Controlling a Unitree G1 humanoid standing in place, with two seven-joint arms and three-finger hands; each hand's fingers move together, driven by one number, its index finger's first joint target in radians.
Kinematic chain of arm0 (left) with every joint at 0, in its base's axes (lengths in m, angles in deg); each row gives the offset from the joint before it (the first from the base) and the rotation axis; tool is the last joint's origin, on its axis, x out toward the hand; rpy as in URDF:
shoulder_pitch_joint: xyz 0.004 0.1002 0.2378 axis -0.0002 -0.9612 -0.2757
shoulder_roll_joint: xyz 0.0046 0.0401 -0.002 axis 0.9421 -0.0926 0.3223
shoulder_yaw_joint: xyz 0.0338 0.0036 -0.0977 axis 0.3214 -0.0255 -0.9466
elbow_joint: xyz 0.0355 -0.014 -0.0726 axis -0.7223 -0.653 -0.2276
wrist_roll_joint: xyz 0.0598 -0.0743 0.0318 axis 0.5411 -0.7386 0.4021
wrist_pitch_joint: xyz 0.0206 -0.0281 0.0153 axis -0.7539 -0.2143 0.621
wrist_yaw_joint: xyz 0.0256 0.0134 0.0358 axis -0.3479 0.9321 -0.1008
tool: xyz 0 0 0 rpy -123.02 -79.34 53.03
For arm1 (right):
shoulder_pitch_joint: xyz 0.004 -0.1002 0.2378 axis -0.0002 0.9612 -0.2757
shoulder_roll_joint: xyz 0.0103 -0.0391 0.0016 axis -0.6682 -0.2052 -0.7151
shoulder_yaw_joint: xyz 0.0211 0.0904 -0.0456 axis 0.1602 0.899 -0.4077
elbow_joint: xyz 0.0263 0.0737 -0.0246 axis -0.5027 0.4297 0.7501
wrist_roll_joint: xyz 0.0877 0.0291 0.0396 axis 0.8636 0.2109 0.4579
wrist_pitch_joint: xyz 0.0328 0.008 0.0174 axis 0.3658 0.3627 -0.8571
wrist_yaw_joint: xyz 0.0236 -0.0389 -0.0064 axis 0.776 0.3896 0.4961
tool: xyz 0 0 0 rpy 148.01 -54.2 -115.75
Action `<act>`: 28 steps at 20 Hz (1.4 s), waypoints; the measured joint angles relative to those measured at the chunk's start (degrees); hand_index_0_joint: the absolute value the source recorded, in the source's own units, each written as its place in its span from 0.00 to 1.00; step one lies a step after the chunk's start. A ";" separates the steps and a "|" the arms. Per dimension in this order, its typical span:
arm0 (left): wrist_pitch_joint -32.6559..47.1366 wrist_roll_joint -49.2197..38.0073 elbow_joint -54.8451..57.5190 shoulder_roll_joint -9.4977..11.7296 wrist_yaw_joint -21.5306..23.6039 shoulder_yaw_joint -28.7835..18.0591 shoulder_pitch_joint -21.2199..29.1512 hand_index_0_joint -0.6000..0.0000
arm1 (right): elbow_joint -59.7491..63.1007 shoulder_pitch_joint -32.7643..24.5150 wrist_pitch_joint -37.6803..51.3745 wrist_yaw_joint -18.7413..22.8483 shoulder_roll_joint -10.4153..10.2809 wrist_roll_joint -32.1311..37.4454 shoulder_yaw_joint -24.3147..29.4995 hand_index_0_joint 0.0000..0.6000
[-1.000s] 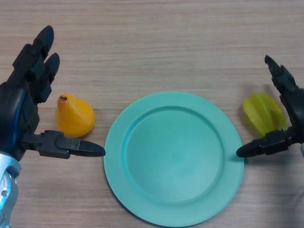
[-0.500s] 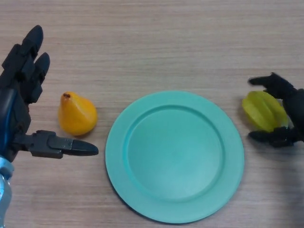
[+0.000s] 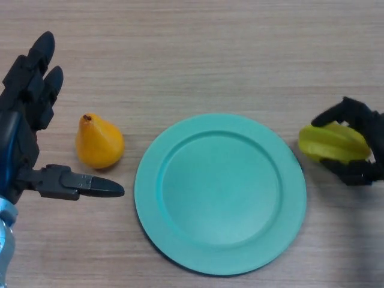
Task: Pick up the yellow starfruit and place it on the plate
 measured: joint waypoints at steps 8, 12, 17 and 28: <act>0.00 -1.65 0.00 0.00 0.02 0.07 0.48 1.00 | -23.05 4.56 -14.20 -2.97 -7.14 9.45 -4.73 1.00; 0.00 -1.73 -0.01 0.00 0.05 0.36 1.07 1.00 | -26.87 7.74 -16.10 -2.64 -9.23 10.60 -11.47 1.00; -0.01 -1.87 0.04 -0.02 0.10 0.54 1.18 1.00 | -23.94 11.12 -14.67 3.07 -9.24 10.71 -17.77 1.00; -1.89 -4.47 4.42 -0.59 0.08 0.52 -0.74 1.00 | -24.02 13.74 -17.92 4.81 -9.19 9.08 -23.11 0.00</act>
